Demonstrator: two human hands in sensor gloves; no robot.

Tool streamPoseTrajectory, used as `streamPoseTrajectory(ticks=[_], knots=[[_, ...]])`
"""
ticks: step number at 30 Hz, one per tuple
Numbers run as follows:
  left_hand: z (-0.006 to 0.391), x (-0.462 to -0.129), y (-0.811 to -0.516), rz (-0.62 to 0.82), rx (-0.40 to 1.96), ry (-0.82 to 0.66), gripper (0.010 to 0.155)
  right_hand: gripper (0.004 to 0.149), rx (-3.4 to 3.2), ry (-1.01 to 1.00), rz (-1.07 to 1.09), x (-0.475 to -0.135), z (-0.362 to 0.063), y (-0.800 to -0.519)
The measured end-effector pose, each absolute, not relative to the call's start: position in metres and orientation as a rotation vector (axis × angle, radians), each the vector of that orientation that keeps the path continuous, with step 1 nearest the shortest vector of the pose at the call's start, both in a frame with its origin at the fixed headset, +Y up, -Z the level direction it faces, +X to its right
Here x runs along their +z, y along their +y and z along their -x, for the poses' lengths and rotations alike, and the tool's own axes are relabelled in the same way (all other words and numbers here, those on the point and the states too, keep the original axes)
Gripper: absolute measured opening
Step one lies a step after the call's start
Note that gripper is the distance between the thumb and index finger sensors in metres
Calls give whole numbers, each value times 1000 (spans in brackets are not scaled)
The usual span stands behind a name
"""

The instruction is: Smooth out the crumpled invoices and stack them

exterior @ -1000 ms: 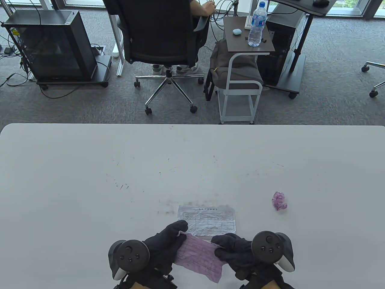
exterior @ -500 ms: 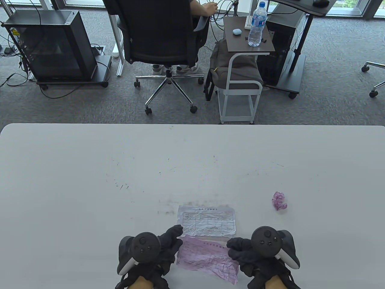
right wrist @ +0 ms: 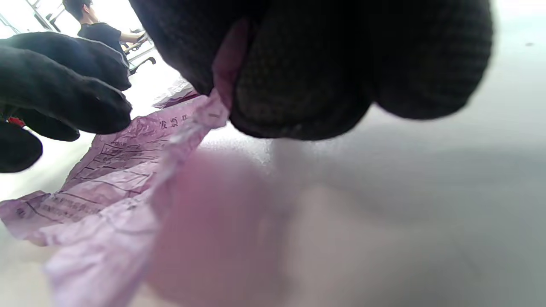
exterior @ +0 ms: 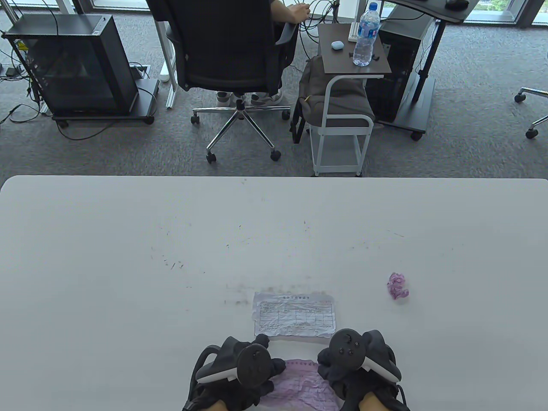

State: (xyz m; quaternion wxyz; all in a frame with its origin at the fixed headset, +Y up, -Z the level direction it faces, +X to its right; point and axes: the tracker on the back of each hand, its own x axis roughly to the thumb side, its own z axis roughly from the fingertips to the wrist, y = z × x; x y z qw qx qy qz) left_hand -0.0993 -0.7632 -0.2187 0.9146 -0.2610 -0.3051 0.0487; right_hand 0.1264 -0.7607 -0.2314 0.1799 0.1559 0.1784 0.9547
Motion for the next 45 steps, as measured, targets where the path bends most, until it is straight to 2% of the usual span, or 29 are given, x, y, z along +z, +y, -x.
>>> streamPoseTrajectory(ticks=[5,9,14,18,23,28,32,35,41,45], knots=[[93,-219,-776,629,-73,-538,66,42,2769,485,-481,-231,-123,-762],[98,-221,-777,691,-58,-457,70,42,2781,483,-449,-231,-124,-764],[112,-222,-783,815,-28,-370,83,43,2787,457,-404,-232,-127,-764],[117,-222,-791,896,28,-380,91,43,2792,447,-368,-232,-132,-761],[117,-222,-795,944,71,-372,92,44,2760,456,-260,-234,-149,-760],[117,-222,-794,945,82,-372,92,47,2824,279,-164,-233,-163,-749],[117,-223,-794,948,85,-371,92,50,2753,117,-359,-227,-146,-733],[117,-223,-794,948,85,-373,92,50,2664,215,-657,-218,-117,-730],[118,-223,-794,944,84,-376,92,48,2683,501,-1172,-194,-52,-750],[118,-223,-794,934,85,-376,92,48,2687,665,-1282,-186,-36,-764]])
